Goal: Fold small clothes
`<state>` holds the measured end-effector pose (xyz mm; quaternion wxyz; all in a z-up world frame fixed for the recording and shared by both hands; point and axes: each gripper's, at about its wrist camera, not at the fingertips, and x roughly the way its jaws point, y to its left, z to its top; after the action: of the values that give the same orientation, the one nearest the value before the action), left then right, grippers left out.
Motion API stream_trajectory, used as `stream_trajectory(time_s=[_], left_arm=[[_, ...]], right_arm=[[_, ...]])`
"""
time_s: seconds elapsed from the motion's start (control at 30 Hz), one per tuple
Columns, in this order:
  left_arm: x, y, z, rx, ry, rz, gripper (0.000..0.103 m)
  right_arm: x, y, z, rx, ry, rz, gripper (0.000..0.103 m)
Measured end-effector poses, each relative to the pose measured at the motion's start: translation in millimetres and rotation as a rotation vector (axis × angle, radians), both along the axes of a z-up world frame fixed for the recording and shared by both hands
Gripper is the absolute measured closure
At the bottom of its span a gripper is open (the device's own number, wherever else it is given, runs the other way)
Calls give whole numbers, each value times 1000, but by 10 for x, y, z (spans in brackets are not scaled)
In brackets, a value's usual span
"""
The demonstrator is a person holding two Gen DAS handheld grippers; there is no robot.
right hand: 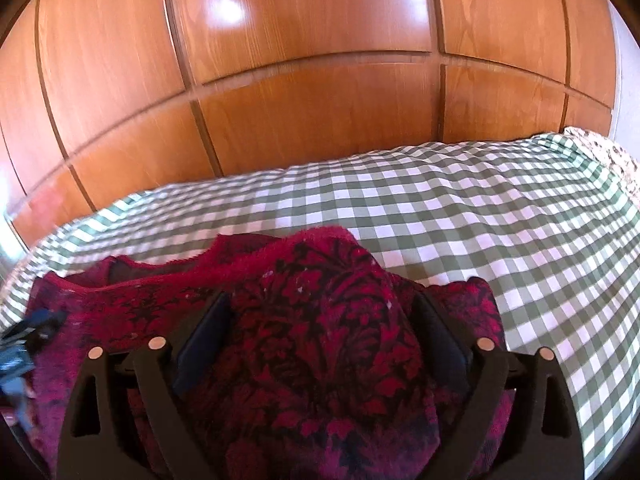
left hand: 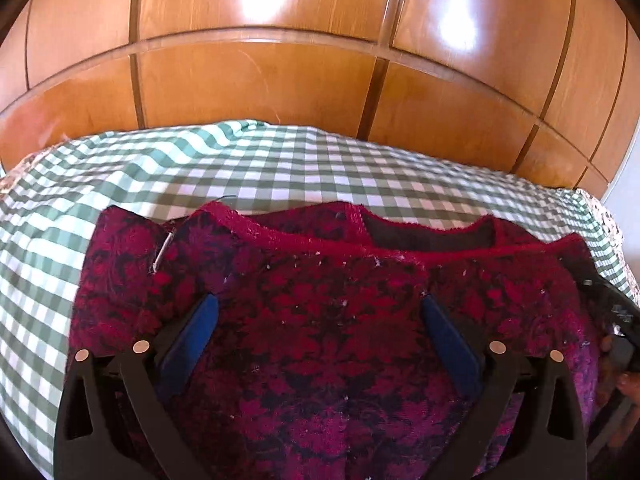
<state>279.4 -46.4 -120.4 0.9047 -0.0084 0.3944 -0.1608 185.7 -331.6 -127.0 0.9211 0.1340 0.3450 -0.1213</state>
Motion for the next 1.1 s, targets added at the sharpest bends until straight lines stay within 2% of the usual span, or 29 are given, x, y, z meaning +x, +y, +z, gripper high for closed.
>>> stream_trajectory(time_s=[0.07,0.17,0.23,0.27,0.33,0.4,0.5,0.6,0.67,0.77,0.93,1.1], left_arm=[[14,-46,-28,25,5,-3,3],[11,-64,-49,38,-2,-1,3],[11,-55,-55,34,-3,0,3],[11,-53,-55,33,-3,0,3],[15,-50,-57,32,-3,-1,3],[17,-52,-60,32,-3,-1,3],[20,-54,-63,36,-3,0,3],[32,-55,-55,35,2,1,3],[12,-20,0,13,5,0,3],[-78,142,148,-63,8,12,3],[-280,587,322,-110,-30,134,3],[-450,1048,264,-178,-17,204,3]], right_arm=[[-145,89,132,-7,-35,22,11],[-299,318,316,-96,-91,68,11],[-297,488,353,-156,-66,104,13],[-288,542,343,-153,-47,122,15],[-271,631,293,-134,-10,149,39],[-220,700,200,-135,37,165,53],[-82,706,-9,-148,78,152,53],[7,651,-147,-168,52,133,53],[-6,658,-152,-185,45,127,53],[-38,628,-158,-169,29,127,53],[-57,607,-142,-160,10,130,51],[-87,591,-127,-144,-4,135,50]])
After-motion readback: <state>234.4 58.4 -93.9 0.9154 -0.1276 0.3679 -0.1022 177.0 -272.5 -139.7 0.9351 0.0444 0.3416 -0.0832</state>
